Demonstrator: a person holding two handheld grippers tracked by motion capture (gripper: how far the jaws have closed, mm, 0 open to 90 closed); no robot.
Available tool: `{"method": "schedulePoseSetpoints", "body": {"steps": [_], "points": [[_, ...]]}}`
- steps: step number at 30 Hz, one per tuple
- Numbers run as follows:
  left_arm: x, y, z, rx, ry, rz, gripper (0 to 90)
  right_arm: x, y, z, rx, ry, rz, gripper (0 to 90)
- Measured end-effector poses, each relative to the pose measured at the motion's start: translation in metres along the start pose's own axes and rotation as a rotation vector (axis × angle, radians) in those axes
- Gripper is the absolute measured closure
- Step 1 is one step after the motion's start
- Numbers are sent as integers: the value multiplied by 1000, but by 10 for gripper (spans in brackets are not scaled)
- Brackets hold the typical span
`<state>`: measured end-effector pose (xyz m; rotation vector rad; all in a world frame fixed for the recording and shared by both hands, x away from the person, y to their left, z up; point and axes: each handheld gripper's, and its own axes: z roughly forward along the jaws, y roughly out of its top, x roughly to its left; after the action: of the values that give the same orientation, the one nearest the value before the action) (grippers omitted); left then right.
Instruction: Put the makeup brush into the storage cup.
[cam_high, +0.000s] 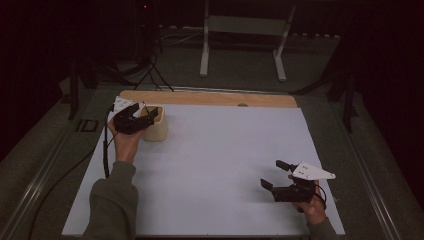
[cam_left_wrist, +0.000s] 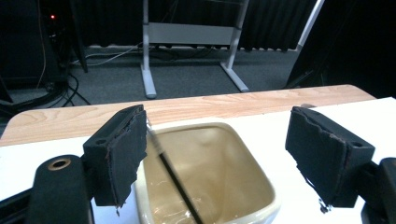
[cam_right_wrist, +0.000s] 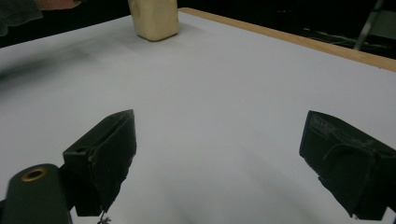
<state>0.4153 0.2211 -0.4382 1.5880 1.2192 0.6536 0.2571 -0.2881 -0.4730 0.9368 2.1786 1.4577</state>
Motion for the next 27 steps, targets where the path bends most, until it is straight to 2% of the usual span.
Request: {"method": "schedulePoseSetpoints", "body": {"steps": [7, 18, 23, 27], "points": [[-1, 1, -2, 2, -4, 11, 201, -1, 0, 0, -1, 0, -1, 108], [-3, 3, -9, 15, -34, 30, 191, -2, 0, -1, -4, -7, 1, 108], [-4, 1, -12, 36, -32, 37, 193, -2, 0, 0, -6, -10, 0, 108], [-2, 0, -16, 34, -34, 35, 191, -2, 0, -1, -7, -14, 5, 108]]}}
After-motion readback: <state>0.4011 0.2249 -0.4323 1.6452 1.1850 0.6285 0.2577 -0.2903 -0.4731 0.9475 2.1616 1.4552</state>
